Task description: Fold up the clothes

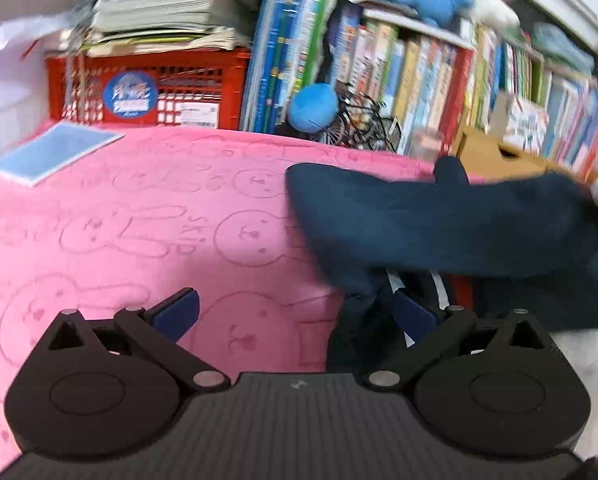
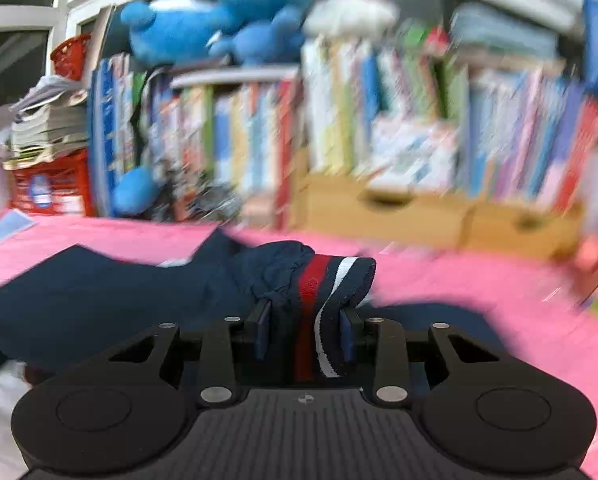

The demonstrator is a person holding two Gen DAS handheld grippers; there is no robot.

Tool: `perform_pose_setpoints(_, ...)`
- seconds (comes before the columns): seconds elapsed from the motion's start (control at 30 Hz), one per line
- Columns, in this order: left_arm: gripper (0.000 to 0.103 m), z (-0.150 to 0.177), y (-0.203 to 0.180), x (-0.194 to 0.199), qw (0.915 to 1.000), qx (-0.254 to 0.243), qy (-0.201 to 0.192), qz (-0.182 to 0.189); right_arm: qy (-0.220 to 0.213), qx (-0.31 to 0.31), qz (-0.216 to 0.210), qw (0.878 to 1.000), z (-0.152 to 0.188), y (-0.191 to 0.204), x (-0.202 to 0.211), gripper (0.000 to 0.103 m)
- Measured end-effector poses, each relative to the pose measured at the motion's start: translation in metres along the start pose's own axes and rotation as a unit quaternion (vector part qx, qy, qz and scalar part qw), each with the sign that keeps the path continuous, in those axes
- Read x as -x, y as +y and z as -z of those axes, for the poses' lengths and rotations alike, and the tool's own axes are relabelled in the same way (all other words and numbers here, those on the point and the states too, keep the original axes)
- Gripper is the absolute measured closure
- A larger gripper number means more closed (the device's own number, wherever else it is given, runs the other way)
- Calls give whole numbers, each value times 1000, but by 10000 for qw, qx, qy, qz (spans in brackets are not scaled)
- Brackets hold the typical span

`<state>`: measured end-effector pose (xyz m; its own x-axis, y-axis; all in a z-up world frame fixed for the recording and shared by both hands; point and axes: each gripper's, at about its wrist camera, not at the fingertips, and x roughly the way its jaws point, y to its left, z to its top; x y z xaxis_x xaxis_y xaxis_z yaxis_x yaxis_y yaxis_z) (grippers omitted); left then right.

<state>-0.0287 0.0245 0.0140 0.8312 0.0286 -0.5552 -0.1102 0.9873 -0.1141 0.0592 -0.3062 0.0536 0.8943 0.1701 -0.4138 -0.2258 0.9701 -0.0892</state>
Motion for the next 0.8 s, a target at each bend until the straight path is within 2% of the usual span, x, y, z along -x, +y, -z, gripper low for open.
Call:
perform_pose_setpoints(0.13, 0, -2, -20, -9, 9995, -287, 84, -23, -6, -434, 167, 9989, -8, -47, 5, 68)
perform_pose_setpoints(0.2, 0, -4, -30, -15, 9990, -404, 165, -82, 72, -709, 198, 9973, -5, -68, 1, 67)
perform_pose_setpoints(0.3, 0, -1, -45, -19, 9971, -721, 247, 31, 268, -1196, 185, 9923, 11, -95, -6, 67)
perform_pose_setpoints(0.4, 0, 4, -66, -22, 9897, -1406, 165, -224, 539, -1537, 89, 9866, 32, -105, -16, 66)
perform_pose_setpoints(0.43, 0, 5, -69, -23, 9870, -1547, 115, -415, 612, -1560, 63, 9858, 38, -105, -18, 66)
perform_pose_setpoints(0.5, 0, 6, -72, -25, 9806, -1769, 5, -850, 707, -1456, 52, 9868, 48, -102, -18, 66)
perform_pose_setpoints(0.6, 0, 4, -49, -31, 9757, -1589, 46, -1510, 692, -1088, 53, 9916, 55, -94, -12, 63)
perform_pose_setpoints(0.67, 0, 5, -28, -25, 9855, -1143, 191, -1239, 656, -763, 67, 9949, 58, -88, -8, 61)
perform_pose_setpoints(0.77, 0, 8, -24, -16, 9864, -1129, 256, -1170, 654, -343, 253, 9970, 60, -78, -16, 56)
perform_pose_setpoints(0.8, 0, 9, -23, -12, 9862, -1145, 273, -1161, 651, -189, 358, 9971, 62, -75, -20, 46)
